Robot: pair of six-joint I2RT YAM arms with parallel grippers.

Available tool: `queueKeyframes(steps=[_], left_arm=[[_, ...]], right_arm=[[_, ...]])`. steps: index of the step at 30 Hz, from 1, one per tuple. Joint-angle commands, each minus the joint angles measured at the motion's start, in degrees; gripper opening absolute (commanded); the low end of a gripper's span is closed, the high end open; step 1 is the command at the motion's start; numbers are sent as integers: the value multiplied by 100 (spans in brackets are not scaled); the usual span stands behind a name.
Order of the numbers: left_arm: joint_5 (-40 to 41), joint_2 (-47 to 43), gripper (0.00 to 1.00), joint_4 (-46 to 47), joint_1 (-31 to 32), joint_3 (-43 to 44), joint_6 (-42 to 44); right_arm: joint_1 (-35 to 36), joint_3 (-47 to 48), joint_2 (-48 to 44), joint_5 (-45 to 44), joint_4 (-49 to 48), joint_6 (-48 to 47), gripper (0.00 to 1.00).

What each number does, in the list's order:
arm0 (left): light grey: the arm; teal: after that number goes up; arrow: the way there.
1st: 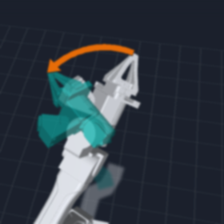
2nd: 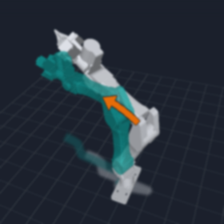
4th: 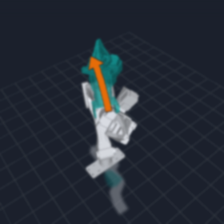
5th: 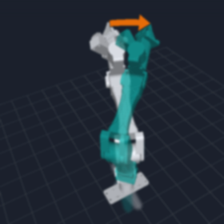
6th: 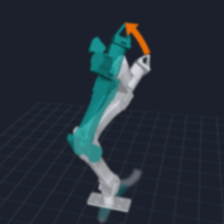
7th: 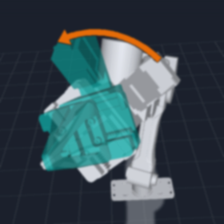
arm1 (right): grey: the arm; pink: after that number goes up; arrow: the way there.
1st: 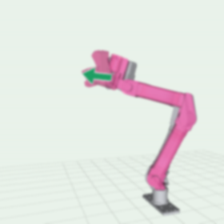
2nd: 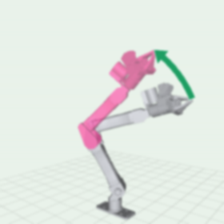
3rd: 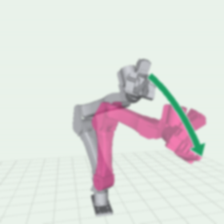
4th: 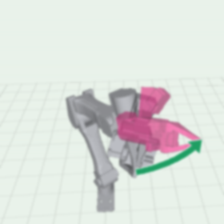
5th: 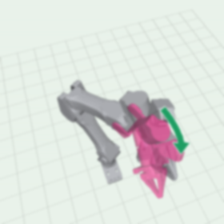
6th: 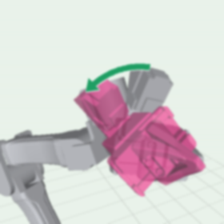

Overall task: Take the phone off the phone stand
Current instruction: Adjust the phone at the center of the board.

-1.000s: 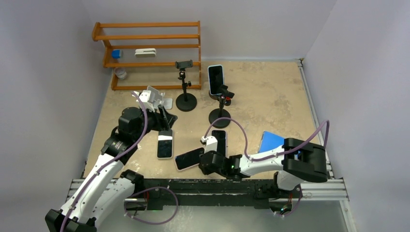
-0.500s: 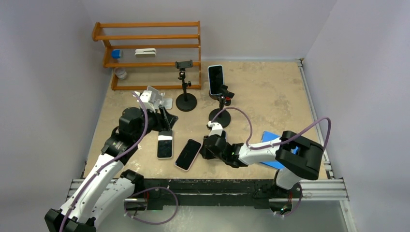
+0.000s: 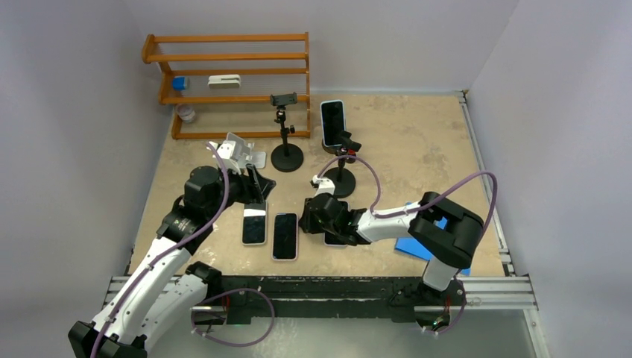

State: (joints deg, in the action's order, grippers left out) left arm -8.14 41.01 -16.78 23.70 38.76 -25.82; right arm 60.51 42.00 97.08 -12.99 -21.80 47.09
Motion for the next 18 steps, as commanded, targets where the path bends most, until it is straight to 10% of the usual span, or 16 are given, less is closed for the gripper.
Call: queueKeyframes(steps=[1,8,18], left_arm=[[-82,-48,62,301,20,26,113],[-52,-106,62,286,29,34,113],[46,-227,62,262,38,44,95]], right_arm=[[-11,376,34,149,-170,-165,30],[-4,-15,-1359,-473,516,-254,35],[-746,-1842,-3471,-458,793,489,75]])
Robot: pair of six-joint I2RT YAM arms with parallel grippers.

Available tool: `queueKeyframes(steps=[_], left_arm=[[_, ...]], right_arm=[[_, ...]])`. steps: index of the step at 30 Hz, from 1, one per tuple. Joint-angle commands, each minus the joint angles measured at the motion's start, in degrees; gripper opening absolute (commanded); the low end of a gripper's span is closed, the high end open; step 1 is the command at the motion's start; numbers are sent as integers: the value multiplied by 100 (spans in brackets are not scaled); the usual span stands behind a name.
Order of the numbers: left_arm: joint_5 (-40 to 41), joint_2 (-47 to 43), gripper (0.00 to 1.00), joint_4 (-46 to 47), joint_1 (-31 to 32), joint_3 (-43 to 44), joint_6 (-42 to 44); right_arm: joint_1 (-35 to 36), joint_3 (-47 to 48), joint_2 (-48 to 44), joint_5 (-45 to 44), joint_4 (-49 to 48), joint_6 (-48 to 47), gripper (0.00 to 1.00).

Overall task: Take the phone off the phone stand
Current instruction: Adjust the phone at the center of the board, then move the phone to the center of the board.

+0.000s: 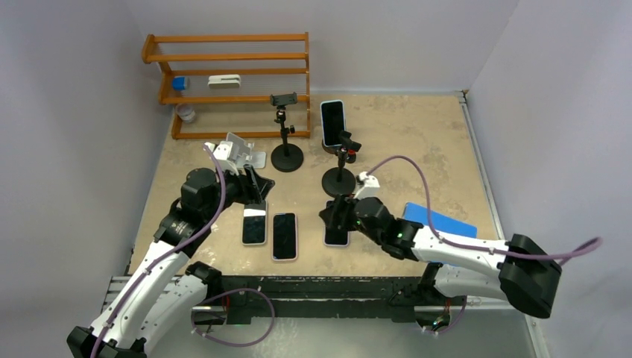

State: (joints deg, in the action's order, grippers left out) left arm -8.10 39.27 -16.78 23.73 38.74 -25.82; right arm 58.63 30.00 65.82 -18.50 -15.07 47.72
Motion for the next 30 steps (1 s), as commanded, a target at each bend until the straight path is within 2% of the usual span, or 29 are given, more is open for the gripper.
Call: queueKeyframes(steps=[1,5,14,19,26,30], left_arm=[[37,-36,62,258,32,46,95],[51,6,62,240,36,46,95],[115,45,61,215,62,46,113],[107,52,61,213,71,46,121],[33,63,61,236,80,46,104],[-22,70,61,255,80,37,95]], right_arm=[[-673,-746,-397,145,31,488,76],[-853,-864,-200,111,-277,607,78],[-1179,-714,1029,439,-1045,528,79],[-1179,-706,1281,564,-1339,292,74],[-1070,-983,1163,970,-1524,474,72],[-598,-898,1409,990,-1655,743,72]])
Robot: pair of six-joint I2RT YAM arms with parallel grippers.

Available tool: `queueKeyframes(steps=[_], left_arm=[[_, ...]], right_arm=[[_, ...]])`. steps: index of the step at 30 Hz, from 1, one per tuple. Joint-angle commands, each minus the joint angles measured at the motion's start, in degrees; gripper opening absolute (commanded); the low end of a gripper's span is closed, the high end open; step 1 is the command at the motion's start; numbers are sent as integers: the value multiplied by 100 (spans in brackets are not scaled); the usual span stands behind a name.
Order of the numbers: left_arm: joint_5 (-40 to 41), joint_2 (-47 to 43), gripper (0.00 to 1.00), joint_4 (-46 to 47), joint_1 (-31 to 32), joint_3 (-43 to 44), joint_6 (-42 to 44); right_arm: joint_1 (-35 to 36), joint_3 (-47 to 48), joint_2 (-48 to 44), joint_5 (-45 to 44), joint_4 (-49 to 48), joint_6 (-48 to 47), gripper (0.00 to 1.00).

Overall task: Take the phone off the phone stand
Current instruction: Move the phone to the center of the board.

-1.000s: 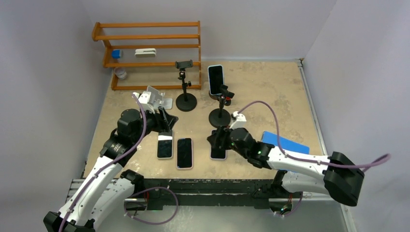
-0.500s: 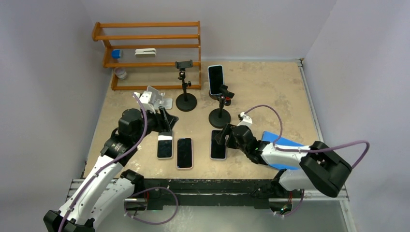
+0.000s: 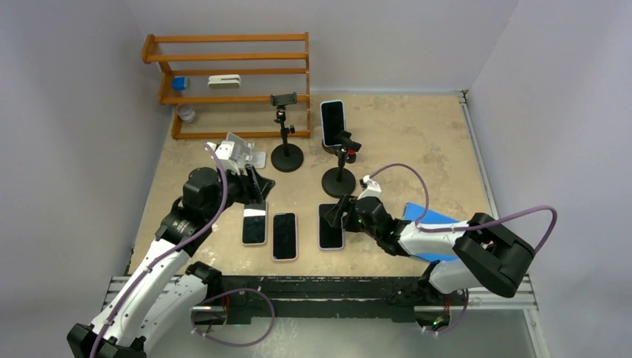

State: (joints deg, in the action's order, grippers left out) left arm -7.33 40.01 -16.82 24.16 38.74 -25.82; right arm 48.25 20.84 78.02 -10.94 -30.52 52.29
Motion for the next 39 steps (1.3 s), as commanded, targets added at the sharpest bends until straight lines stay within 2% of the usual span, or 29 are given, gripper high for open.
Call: queueKeyframes(steps=[1,6,11,18,26,39], left_arm=[[-96,-7,61,259,36,41,95],[-45,-59,61,235,57,30,104],[-64,-68,61,250,75,37,104],[-93,-89,61,266,78,33,95],[-75,-38,61,246,80,28,95],[-93,24,61,253,81,28,95]], right_arm=[[518,92,276,173,-75,379,72],[543,95,-25,-60,245,749,75],[536,-6,-400,295,913,695,71],[633,-302,-5,1067,138,591,55],[885,59,674,1286,-413,636,54],[906,559,1216,1278,-534,208,54]])
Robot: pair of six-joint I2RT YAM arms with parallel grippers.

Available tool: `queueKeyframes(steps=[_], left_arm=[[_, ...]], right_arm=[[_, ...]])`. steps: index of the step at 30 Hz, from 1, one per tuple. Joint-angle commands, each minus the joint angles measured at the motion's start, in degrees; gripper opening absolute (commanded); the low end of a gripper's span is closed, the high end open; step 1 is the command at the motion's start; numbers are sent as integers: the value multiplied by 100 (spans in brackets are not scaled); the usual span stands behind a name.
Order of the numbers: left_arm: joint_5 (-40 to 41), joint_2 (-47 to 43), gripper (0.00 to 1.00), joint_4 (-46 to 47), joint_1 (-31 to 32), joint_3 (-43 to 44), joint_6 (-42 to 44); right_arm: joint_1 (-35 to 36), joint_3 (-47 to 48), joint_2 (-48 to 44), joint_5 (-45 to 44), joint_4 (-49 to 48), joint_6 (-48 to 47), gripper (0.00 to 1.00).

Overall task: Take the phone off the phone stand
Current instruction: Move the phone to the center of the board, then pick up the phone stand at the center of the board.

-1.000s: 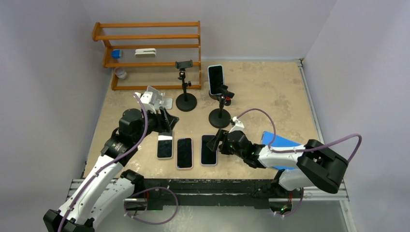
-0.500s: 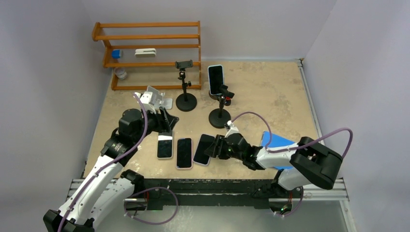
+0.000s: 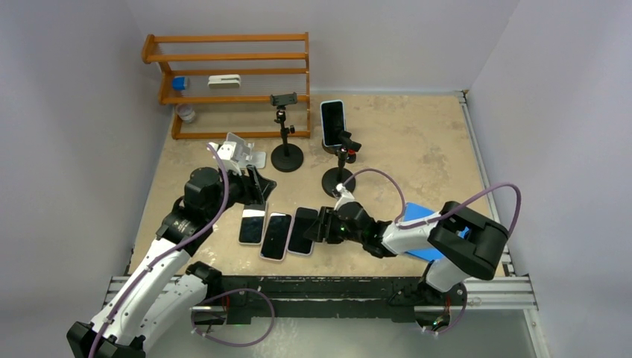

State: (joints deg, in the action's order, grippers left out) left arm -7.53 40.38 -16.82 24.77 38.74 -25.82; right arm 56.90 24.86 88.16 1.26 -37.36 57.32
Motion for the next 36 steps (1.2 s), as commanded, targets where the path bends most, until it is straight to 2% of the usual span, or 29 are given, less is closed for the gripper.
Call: queueKeyframes(steps=[1,5,7,11,14,16,18,21,23,29,36], left_arm=[[-73,-20,61,259,19,24,95],[-77,-7,61,262,19,25,95],[-82,-15,61,254,19,20,103],[-54,-39,61,250,27,24,104],[-86,-49,62,267,27,28,95],[-105,-61,61,275,19,33,89],[-115,-74,61,276,24,30,86],[-100,-69,61,275,19,28,86],[-100,-51,61,267,25,28,86],[-51,-39,61,244,27,33,104],[-44,-32,61,242,27,30,104]], right_arm=[[40,203,229,59,156,-320,54],[40,372,252,-69,279,-455,55],[40,395,0,-417,614,-505,55],[40,193,-1870,-1496,1479,-789,58],[40,212,-3387,-2265,2336,-1113,65],[27,230,-4080,-2861,2666,-1410,71],[-68,373,-4359,-3361,2847,-1696,77],[-554,831,-4038,-3447,2962,-1892,90],[-929,962,-3687,-3228,2739,-1992,94],[-1115,1103,-2702,-3178,1733,-2368,95],[-1345,1336,-1971,-3060,834,-2795,91]])
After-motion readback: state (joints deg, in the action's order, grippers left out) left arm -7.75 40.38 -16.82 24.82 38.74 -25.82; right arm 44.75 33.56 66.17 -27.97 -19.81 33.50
